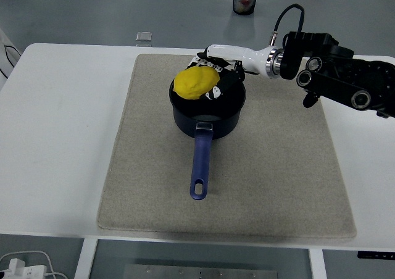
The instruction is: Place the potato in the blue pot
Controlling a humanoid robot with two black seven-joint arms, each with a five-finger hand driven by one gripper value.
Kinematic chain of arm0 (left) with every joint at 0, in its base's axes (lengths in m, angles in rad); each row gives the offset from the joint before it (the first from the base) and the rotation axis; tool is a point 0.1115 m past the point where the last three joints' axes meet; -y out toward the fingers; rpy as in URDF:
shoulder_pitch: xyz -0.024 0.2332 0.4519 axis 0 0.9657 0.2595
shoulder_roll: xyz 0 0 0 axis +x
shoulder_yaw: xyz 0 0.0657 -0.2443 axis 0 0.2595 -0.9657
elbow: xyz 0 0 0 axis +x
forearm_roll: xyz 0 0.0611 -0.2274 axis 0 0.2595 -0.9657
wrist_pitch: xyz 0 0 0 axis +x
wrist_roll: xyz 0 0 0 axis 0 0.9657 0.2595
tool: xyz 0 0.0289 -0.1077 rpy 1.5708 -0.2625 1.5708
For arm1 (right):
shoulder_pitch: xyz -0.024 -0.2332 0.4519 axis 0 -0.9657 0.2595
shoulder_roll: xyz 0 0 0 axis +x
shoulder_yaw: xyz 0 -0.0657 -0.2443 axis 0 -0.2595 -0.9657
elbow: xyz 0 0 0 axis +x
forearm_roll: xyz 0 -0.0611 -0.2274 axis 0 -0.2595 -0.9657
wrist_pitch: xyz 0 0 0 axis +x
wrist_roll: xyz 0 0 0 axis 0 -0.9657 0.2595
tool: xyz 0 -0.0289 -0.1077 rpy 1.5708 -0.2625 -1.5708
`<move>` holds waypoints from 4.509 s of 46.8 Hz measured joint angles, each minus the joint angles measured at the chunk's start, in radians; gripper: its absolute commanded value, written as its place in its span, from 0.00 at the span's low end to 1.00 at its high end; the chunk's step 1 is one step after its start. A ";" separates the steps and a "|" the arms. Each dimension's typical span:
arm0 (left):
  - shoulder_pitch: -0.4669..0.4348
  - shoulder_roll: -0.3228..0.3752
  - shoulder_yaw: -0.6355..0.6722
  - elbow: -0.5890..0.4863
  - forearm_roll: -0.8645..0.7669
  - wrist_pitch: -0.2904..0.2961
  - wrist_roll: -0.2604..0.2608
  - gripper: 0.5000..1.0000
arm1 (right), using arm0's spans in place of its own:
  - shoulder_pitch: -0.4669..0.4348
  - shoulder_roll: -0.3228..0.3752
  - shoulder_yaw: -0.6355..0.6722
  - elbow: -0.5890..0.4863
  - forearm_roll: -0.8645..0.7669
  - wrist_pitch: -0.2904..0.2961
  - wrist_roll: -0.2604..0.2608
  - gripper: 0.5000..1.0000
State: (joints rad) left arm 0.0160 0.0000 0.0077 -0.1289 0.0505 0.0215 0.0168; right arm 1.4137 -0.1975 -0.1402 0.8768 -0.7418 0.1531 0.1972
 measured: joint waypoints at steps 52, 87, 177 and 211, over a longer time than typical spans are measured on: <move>0.001 0.000 0.000 0.000 0.000 0.000 0.000 0.99 | -0.006 -0.003 0.052 -0.029 0.028 -0.005 0.003 0.86; 0.000 0.000 0.000 0.000 0.000 0.000 0.000 0.99 | -0.175 -0.132 0.293 -0.101 0.692 -0.007 -0.066 0.86; 0.000 0.000 0.001 -0.001 0.000 0.000 0.000 0.99 | -0.377 -0.061 0.646 -0.272 0.944 -0.012 -0.156 0.86; 0.002 0.000 0.000 -0.002 0.000 0.000 0.001 0.99 | -0.395 -0.055 0.646 -0.272 0.943 -0.014 -0.155 0.86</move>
State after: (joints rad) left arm 0.0184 0.0000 0.0077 -0.1308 0.0508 0.0214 0.0182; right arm 1.0187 -0.2529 0.5062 0.6043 0.2010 0.1386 0.0420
